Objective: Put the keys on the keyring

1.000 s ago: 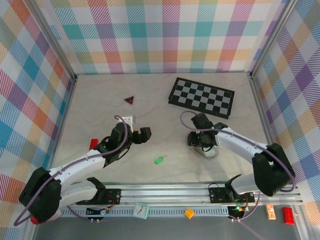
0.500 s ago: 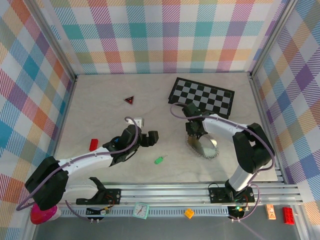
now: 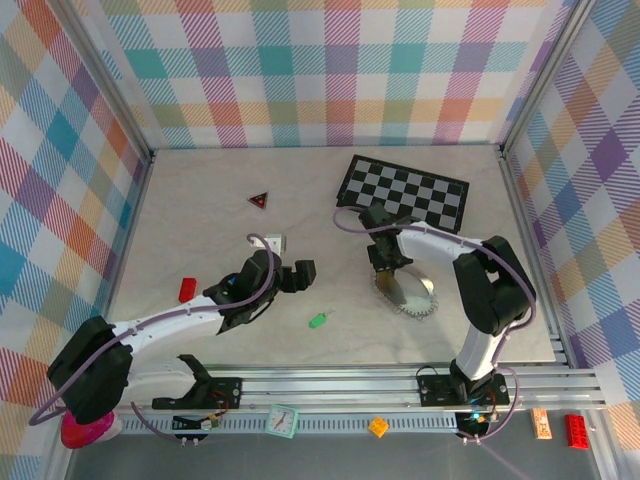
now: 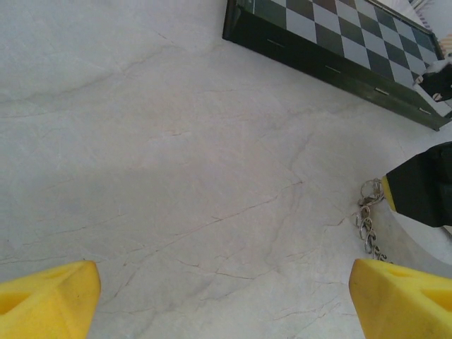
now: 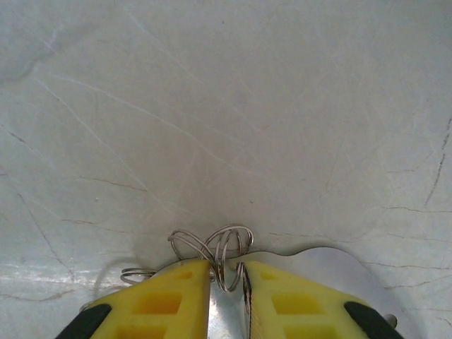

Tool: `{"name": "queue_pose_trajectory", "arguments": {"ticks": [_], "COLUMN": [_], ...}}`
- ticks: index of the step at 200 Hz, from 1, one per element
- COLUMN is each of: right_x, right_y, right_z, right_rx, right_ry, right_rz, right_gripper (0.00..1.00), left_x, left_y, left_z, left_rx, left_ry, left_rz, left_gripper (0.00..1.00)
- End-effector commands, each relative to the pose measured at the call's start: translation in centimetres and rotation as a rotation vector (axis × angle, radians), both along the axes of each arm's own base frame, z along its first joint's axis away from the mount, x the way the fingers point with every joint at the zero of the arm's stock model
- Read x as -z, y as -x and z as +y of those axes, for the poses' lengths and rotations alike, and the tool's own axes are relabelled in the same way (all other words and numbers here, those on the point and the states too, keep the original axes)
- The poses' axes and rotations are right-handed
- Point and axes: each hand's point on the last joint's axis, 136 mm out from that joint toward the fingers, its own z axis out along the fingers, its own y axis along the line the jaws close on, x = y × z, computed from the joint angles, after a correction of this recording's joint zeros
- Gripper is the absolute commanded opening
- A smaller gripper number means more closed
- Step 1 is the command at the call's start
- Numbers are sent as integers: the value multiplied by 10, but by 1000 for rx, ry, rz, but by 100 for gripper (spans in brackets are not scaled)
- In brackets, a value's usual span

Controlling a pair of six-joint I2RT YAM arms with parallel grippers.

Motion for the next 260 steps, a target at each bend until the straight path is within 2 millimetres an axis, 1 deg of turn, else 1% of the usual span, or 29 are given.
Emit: {"name": "queue_pose_trajectory", "arguments": {"ticks": [1,26,52,72,97,122,157,174,184,190,201,207,213,233,236,240,252,260], "right_x": [1,2,3,1,-5,-11,-12,-11,-11,-12,-16,-19,-23,-34,-33,-38,-44,-48], "right_y": [-1,-1,-1,-1,-2,-8,-16,-21,-24,-24,-24,-22,-20,-7,-3,0,12,23], "right_z": [-2,-4,-4,1,15,32,55,59,57,55,51,50,49,36,30,26,7,-9], "right_rx": [-8,-11,-17,-25,-32,-35,-39,-28,-9,7,22,28,34,75,91,103,163,219], "right_ry": [31,47,50,21,-56,-137,-235,-247,-237,-230,-230,-239,-254,-318,-324,-341,-375,-407], "right_rz": [19,21,27,27,27,22,37,33,22,15,7,2,0,-7,-1,-11,-21,-29], "right_gripper": [20,19,9,6,2,1,0,0,2,5,21,26,29,33,33,33,34,35], "left_x": [-10,-10,-11,-11,-13,-15,-17,-19,-19,-19,-19,-20,-20,-21,-21,-21,-21,-22], "left_y": [1,1,1,1,1,0,0,-1,-1,-1,-1,-1,-1,0,0,0,1,1], "left_z": [0,2,4,6,9,11,12,12,11,12,11,11,11,12,12,12,13,14], "left_rx": [-12,-17,-25,-31,-41,-55,-60,-61,-60,-60,-58,-58,-58,-59,-60,-61,-63,-66], "left_ry": [12,7,6,2,1,1,-1,-1,-3,-4,-6,-6,-7,-4,-3,-2,2,6], "left_rz": [-20,-22,-25,-27,-32,-41,-43,-45,-43,-42,-40,-40,-39,-40,-39,-40,-40,-43], "left_gripper": [90,90,90,90,90,90,90,90,90,90,90,90,90,90,90,90,90,90]}}
